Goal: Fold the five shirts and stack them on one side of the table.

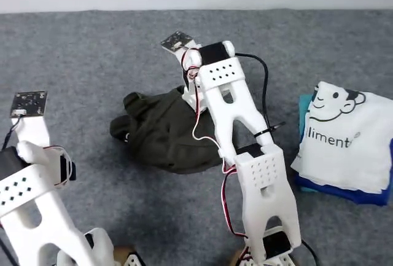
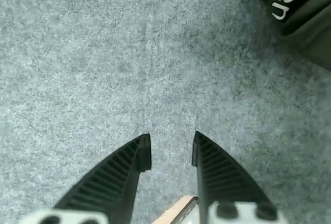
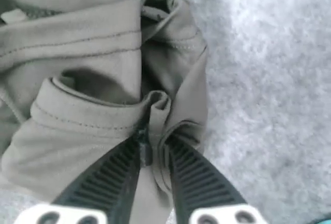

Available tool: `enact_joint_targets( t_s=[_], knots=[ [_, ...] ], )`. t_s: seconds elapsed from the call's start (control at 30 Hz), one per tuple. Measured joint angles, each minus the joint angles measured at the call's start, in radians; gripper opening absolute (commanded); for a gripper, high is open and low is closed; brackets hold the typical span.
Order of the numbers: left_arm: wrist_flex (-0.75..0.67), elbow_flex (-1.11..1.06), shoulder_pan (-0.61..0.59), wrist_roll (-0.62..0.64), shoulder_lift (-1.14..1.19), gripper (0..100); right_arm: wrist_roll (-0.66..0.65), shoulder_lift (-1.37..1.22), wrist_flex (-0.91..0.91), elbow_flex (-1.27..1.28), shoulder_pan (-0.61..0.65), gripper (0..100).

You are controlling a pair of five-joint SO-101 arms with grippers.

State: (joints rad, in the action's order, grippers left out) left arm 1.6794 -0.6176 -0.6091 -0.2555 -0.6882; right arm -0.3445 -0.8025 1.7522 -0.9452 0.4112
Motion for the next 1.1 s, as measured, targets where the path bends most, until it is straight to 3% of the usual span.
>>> enact_joint_targets(
  t_s=[0.7, 0.9, 1.1],
  knots=[
    [-0.003, 0.0, 0.0, 0.0, 0.0, 13, 0.061, -0.12, -0.152, 0.0, 0.063, 16.1],
    [-0.003, 0.0, 0.0, 0.0, 0.0, 13, 0.061, -0.158, -0.175, 0.0, 0.061, 0.6],
    [-0.003, 0.0, 0.0, 0.0, 0.0, 13, 0.018, -0.158, -0.08, -0.044, 0.054, 0.9]
  ],
)
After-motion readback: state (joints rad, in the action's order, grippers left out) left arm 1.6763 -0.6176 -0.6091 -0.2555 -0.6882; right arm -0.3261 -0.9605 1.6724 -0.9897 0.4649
